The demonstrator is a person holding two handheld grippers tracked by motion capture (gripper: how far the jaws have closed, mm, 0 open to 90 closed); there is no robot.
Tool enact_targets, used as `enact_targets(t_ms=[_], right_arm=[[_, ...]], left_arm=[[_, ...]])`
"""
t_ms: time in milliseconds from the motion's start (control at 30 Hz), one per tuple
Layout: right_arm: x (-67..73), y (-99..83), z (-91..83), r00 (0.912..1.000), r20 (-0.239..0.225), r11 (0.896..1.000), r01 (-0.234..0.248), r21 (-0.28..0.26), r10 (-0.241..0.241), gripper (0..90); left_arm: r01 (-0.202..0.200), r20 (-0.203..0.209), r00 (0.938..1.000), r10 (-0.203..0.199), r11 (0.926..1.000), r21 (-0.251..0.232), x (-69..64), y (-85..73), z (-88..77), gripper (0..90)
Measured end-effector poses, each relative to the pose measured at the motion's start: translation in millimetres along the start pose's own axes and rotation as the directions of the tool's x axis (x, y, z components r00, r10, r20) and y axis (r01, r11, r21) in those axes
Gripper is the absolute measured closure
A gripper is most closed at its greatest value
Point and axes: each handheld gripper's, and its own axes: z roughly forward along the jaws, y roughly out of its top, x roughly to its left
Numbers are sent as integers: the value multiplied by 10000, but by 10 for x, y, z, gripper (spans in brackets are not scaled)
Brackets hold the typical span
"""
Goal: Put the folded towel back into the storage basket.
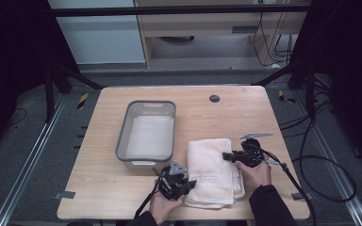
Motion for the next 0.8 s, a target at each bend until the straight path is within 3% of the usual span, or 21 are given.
enact_targets(t_ms=[800], right_arm=[[216,169,-385,9977,-129,9879,639,-1416,-664,667]], left_arm=[[-423,100,9990,436,9929,-1108,-73,178,-343,777]])
